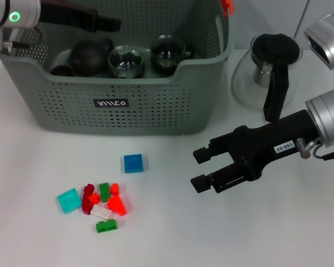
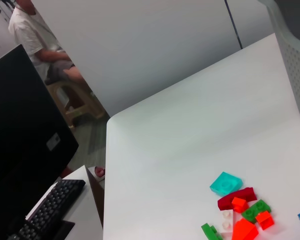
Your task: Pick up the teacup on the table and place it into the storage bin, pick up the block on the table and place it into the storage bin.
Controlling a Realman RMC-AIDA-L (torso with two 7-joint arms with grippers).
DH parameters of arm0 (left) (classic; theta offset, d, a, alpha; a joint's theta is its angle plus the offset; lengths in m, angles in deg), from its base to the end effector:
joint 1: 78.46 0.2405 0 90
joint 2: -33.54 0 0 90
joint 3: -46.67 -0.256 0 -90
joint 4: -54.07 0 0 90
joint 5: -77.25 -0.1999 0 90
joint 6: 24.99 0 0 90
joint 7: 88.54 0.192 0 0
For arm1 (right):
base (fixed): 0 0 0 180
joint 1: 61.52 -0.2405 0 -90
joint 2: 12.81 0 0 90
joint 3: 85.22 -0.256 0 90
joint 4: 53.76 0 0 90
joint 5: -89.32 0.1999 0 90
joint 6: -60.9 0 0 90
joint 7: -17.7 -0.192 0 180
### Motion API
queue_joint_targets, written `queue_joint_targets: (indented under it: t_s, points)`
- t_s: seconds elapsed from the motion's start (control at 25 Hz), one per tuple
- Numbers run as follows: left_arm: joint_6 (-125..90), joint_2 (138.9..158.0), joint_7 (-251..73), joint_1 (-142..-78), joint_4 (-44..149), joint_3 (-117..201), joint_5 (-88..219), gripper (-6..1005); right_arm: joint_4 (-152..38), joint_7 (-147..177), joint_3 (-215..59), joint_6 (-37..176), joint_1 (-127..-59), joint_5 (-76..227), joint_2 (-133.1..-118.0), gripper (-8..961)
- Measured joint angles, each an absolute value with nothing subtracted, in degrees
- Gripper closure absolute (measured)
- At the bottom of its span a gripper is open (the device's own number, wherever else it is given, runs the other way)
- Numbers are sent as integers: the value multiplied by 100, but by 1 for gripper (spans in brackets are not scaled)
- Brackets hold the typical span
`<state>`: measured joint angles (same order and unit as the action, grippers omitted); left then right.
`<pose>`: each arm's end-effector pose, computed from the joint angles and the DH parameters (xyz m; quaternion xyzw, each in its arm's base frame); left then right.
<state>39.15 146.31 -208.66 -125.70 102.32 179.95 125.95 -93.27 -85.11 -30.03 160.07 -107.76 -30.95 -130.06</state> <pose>-0.1935 0.4858 0.0340 -0.8877 -0.3210 -0.1050 0.3130 0.1510 0.3332 -0.0666 0.9672 -0.2076 -0.1110 0.0950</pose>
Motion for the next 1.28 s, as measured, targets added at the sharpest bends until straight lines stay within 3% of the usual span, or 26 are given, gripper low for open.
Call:
queue_joint_targets:
  t_s: [0.12, 0.4, 0.84, 1.12, 1.28]
  points:
    - [4623, 14695, -20824, -12362, 10824, 18023, 12676, 360, -9328, -8474, -3012, 16003, -10782, -3096, -13001, 128]
    - [6837, 15143, -21115, -11788, 13123, 17968, 12597, 114, -9325, -8441, -3052, 15989, -10800, -3075, -12981, 128]
    - [8911, 15296, -21215, -11243, 14742, 18021, 12296, 67, -9314, -8371, -3277, 15934, -10779, -3055, -13021, 128]
    - [8722, 15616, -20913, -10811, 14818, 17416, 10874, 68, -9280, -8337, -3283, 15728, -10785, -3055, -13110, 128]
    - [8434, 15707, -20960, -10765, 14730, 17246, 10364, 68, -9242, -8293, -3290, 15694, -10820, -3055, -13141, 129]
